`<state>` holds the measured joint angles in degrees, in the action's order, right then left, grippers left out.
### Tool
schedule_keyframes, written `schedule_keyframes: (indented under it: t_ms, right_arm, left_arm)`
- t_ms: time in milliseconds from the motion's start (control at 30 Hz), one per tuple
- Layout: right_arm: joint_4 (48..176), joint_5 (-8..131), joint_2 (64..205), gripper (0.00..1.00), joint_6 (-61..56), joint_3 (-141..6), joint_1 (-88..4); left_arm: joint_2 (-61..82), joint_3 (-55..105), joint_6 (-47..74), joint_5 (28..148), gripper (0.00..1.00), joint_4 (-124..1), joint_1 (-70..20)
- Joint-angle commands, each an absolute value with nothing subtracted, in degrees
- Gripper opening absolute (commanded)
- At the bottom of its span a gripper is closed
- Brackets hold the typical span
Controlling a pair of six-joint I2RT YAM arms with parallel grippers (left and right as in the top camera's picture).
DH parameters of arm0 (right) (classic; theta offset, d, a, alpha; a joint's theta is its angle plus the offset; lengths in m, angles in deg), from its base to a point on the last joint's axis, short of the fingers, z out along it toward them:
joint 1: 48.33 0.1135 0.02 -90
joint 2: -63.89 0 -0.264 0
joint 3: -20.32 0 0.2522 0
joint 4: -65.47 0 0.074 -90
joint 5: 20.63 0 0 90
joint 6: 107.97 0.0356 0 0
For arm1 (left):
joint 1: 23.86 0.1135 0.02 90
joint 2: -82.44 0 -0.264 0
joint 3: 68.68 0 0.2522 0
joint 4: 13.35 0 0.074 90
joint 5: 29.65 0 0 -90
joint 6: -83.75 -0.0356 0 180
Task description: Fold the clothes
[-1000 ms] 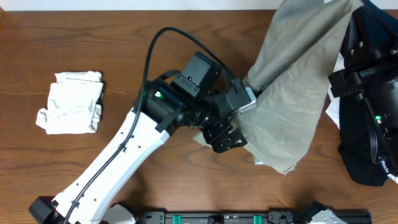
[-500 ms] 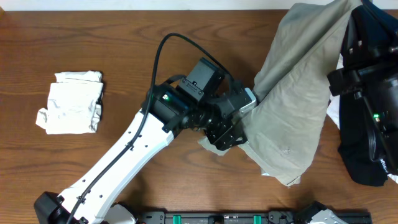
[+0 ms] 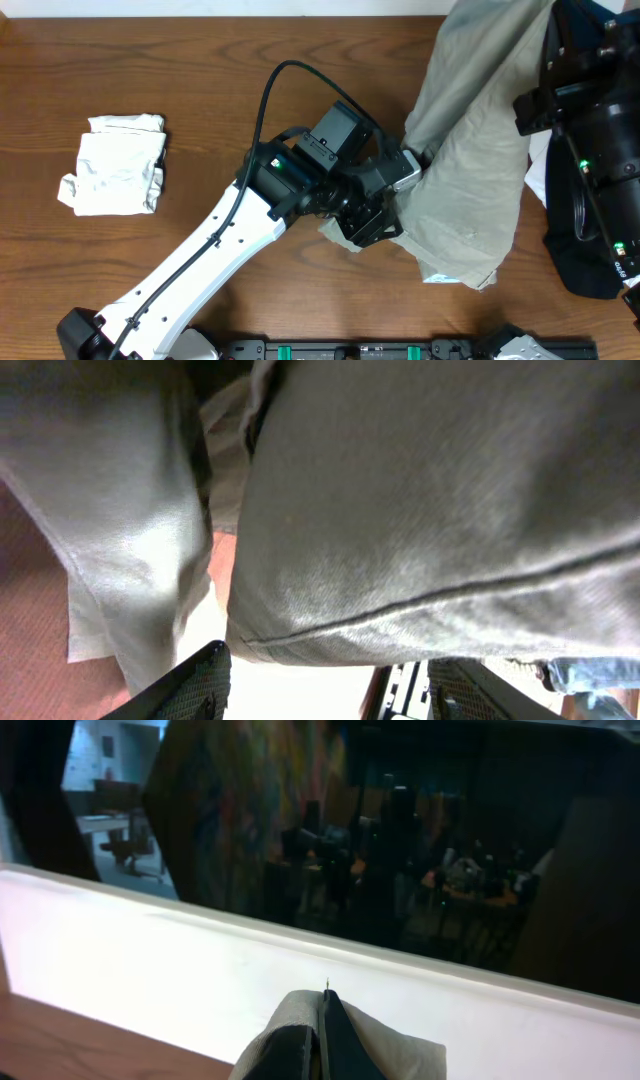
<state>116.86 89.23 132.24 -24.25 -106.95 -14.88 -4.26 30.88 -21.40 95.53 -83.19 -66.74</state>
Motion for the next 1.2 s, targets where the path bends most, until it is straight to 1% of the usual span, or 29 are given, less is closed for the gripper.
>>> schedule_keyframes:
  t_ms: [0,233,400,433,500,533,633,700,733,767,900,1000,1167]
  right_arm:
    - [115.85,91.04,131.79,0.01,-23.12,-107.43,-15.71]
    - [115.26,90.97,131.76,0.01,-20.91,-107.43,-15.69]
    - [115.19,91.00,131.65,0.00,-20.23,-107.43,-15.69]
    - [115.19,90.97,131.63,0.01,-20.10,-107.43,-15.69]
    - [114.95,90.97,131.61,0.01,-20.10,-107.43,-15.69]
    - [114.87,90.97,131.61,0.01,-20.10,-107.43,-15.69]
    - [114.56,90.97,131.61,0.01,-20.10,-107.43,-15.69]
    - [114.56,91.00,131.61,0.01,-20.10,-107.43,-15.69]
    - [114.58,90.97,131.61,0.01,-20.10,-107.43,-15.69]
    - [114.63,90.97,131.61,0.01,-20.10,-107.43,-15.69]
    - [114.84,91.00,131.57,0.01,-20.15,-107.43,-15.69]
    - [115.92,91.11,131.26,0.01,-20.21,-107.43,-15.71]
    - [118.71,96.66,130.76,0.01,-20.17,-107.43,-15.71]
  left_arm:
    - [-4.04,30.74,-21.29,95.93,0.62,-83.08,-67.04]
    - [-4.04,30.74,-21.12,95.88,0.64,-81.53,-67.79]
    - [-4.04,30.74,-20.62,95.93,0.64,-80.56,-68.00]
    - [-4.04,30.74,-20.49,95.90,0.63,-80.50,-68.11]
    - [-4.04,30.74,-20.49,95.90,0.59,-80.13,-68.49]
    - [-4.04,30.74,-20.49,95.90,0.54,-80.02,-68.66]
    - [-4.04,30.74,-20.49,95.88,0.33,-79.47,-69.14]
    - [-4.04,30.74,-20.49,95.86,0.23,-79.27,-69.23]
    - [-4.04,30.74,-20.46,95.68,0.13,-79.27,-69.21]
    - [-4.04,30.74,-20.44,95.23,0.06,-79.32,-69.21]
    - [-3.75,30.94,-17.80,88.58,0.06,-80.50,-69.21]
    - [-1.79,32.47,-15.74,79.05,0.06,-83.36,-68.97]
    - [5.01,37.28,-14.41,71.12,0.06,-87.14,-66.52]
